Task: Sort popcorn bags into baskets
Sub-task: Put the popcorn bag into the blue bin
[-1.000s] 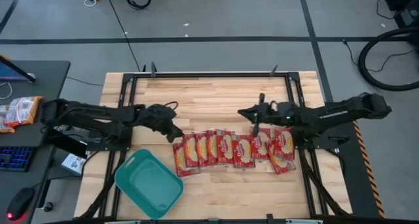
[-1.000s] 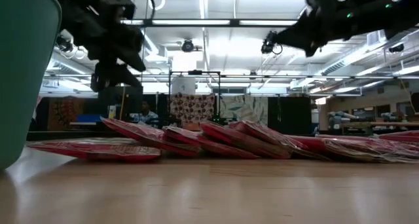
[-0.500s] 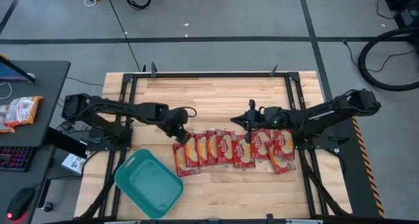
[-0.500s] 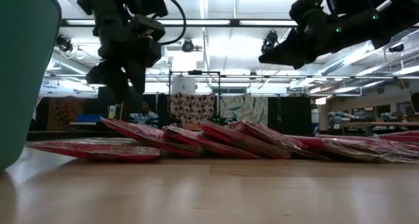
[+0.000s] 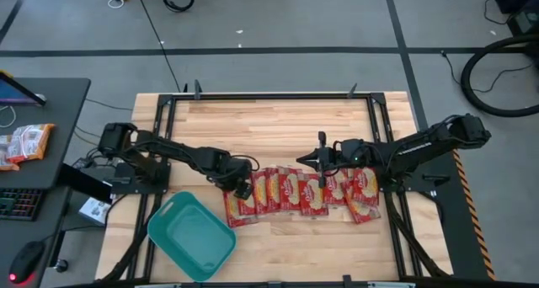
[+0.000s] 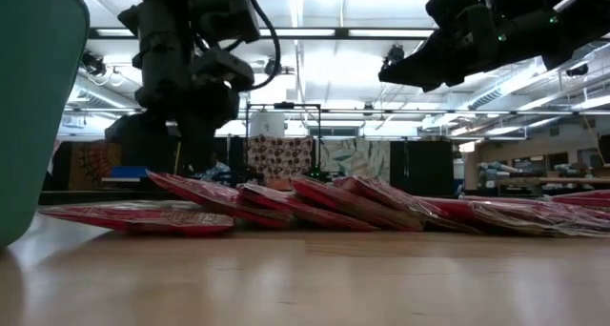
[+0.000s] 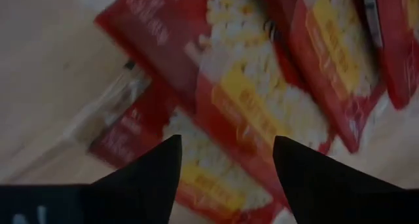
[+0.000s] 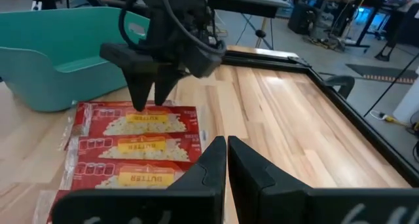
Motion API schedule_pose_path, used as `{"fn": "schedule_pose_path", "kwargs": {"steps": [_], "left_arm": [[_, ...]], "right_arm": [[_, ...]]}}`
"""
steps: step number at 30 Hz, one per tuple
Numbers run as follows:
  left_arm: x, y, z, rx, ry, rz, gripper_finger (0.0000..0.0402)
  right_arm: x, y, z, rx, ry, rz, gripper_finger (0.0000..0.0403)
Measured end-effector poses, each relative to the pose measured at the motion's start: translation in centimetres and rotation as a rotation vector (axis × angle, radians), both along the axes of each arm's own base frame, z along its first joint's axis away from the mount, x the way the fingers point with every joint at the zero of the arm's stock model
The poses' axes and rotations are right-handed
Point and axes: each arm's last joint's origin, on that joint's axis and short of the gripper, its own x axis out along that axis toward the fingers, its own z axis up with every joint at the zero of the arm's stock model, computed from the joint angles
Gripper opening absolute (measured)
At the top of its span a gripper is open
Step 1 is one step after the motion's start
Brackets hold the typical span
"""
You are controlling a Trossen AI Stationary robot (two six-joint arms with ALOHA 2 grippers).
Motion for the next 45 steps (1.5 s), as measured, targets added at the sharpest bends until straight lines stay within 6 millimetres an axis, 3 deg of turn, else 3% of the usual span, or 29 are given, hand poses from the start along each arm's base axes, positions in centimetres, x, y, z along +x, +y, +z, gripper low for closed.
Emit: {"fn": "schedule_pose_path", "kwargs": {"steps": [13, 18, 28, 31, 36, 45], "left_arm": [[1.8, 0.5, -2.5, -0.026, -0.028, 0.002, 0.0232], [1.9, 0.6, -2.6, -0.019, -0.033, 0.009, 0.0173], [2.0, 1.0, -2.5, 0.055, -0.058, 0.006, 0.0019], [2.0, 1.5, -2.1, 0.061, -0.075, 0.014, 0.0014], [1.8, 2.3, -0.1, 0.075, -0.104, 0.021, 0.0014], [0.1, 3.4, 7.0, 0.098, -0.089, -0.056, 0.0013]], "right_arm": [[0.0, 0.0, 0.1, -0.05, -0.005, 0.014, 0.002], [0.0, 0.0, 0.1, -0.051, -0.005, 0.014, 0.002], [0.0, 0.0, 0.2, -0.051, -0.019, 0.009, 0.002], [0.0, 0.0, 0.2, -0.051, -0.019, 0.009, 0.002], [0.0, 0.0, 0.2, -0.051, -0.019, 0.008, 0.002], [0.0, 0.0, 0.2, -0.051, -0.017, 0.009, 0.002]]}}
